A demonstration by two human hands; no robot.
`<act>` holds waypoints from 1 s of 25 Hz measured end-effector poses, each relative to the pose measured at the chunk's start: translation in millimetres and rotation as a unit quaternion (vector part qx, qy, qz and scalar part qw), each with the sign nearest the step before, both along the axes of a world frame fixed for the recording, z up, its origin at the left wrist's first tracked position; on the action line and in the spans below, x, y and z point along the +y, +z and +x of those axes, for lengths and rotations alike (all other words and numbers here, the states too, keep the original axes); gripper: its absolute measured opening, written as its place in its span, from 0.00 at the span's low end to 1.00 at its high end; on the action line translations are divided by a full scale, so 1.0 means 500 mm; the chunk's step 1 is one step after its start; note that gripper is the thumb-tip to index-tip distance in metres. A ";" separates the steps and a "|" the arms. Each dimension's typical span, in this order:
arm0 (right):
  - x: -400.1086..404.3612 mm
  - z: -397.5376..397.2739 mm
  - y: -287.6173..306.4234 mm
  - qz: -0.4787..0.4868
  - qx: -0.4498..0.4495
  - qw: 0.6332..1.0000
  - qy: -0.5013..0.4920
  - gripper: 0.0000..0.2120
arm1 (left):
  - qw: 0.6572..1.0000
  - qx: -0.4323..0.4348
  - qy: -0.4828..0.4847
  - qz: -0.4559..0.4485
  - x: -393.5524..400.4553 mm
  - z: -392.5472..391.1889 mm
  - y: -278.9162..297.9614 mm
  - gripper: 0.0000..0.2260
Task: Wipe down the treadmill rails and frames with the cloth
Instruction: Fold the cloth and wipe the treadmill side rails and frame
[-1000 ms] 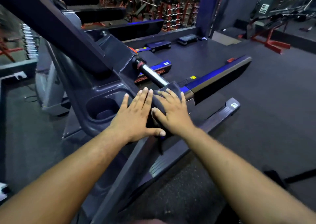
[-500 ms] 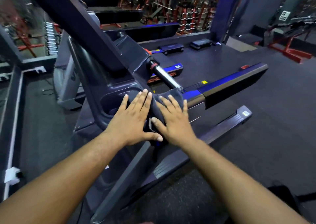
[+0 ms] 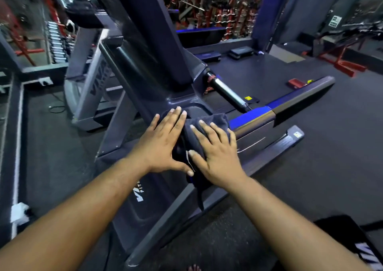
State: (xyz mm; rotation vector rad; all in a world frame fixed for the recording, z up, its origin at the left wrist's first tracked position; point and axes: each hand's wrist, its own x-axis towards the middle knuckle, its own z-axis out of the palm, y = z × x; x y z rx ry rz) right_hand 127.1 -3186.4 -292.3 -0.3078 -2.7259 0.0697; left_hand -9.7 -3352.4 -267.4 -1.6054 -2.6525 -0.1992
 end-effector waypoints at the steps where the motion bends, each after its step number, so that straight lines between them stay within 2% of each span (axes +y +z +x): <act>1: 0.021 0.004 0.007 0.018 -0.024 0.999 0.023 0.34 | 1.000 -0.015 -0.005 0.000 -0.016 -0.014 -0.001 0.67; 2: 0.051 0.006 0.018 0.017 -0.030 0.999 0.027 0.35 | 1.000 -0.030 -0.005 0.001 -0.032 -0.028 -0.004 0.67; 4: 0.061 0.006 0.029 -0.047 -0.011 0.998 -0.048 0.36 | 0.999 -0.049 -0.006 0.002 -0.057 -0.050 -0.011 0.68; 6: -0.026 -0.012 0.017 -0.094 0.028 0.987 -0.130 0.34 | 0.999 -0.047 -0.019 0.000 -0.065 -0.062 -0.019 0.68; 7: -0.082 -0.019 0.004 -0.073 0.034 0.987 -0.136 0.33 | 0.999 -0.041 -0.024 -0.001 -0.064 -0.064 -0.022 0.68; 9: -0.154 -0.032 -0.010 0.004 0.023 0.993 -0.113 0.31 | 0.999 -0.035 -0.028 -0.011 -0.068 -0.077 -0.022 0.69; 11: -0.156 -0.077 0.033 0.044 -0.012 0.995 -0.084 0.27 | 0.999 -0.040 -0.012 -0.014 -0.078 -0.104 -0.017 0.71; 14: -0.145 -0.155 0.092 0.013 -0.115 0.990 -0.083 0.20 | 0.999 -0.033 0.006 -0.023 -0.082 -0.125 -0.014 0.73; 17: -0.147 -0.074 0.046 0.090 -0.053 0.994 -0.033 0.26 | 0.999 -0.016 0.010 -0.026 -0.075 -0.120 -0.030 0.73; 20: -0.136 0.000 0.006 0.146 -0.028 0.989 -0.003 0.31 | 1.000 -0.013 0.012 -0.025 -0.074 -0.125 -0.040 0.74; 23: -0.169 -0.104 0.026 0.138 -0.072 0.986 -0.050 0.34 | 1.000 -0.013 0.022 -0.014 -0.082 -0.142 -0.040 0.72; 25: -0.185 -0.154 0.049 0.120 -0.095 0.987 -0.038 0.34 | 0.999 -0.028 0.026 -0.007 -0.090 -0.154 -0.033 0.71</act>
